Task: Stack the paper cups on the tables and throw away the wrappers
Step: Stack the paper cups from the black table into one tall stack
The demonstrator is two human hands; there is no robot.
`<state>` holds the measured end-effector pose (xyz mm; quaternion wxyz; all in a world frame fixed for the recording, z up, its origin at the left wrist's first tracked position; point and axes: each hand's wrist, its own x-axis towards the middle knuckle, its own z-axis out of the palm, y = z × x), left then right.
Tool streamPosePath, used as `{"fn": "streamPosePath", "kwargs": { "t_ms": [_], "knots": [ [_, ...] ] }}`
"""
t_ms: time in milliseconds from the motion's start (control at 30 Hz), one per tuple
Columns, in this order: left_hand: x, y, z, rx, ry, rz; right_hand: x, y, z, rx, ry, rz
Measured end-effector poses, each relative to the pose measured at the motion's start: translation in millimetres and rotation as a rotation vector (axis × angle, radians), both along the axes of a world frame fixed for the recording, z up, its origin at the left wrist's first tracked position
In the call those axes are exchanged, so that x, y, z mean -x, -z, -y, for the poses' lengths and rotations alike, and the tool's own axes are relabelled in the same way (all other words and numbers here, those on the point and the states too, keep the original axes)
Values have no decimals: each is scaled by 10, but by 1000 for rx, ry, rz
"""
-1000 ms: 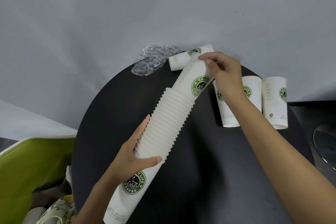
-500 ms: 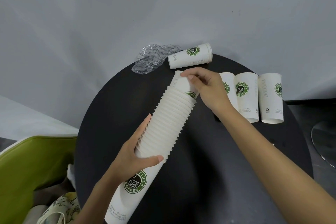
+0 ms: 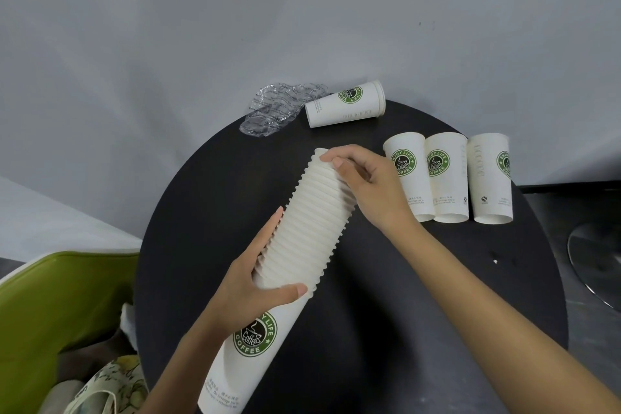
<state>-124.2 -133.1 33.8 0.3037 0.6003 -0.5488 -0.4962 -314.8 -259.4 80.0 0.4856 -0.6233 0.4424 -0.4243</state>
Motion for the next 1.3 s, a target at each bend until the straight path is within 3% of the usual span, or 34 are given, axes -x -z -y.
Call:
{"fn": "streamPosePath", "kwargs": {
  "t_ms": [233,967,1300],
  "knots": [
    [101,37,51,-3,-18,-20,118,12,75,-2,-36,-39],
    [253,152,542,-51,30,-21,830,411,934,-31,200,-165],
    [315,238,785,-63,51,-23,1063,696,1398,42,179,-512]
  ]
}}
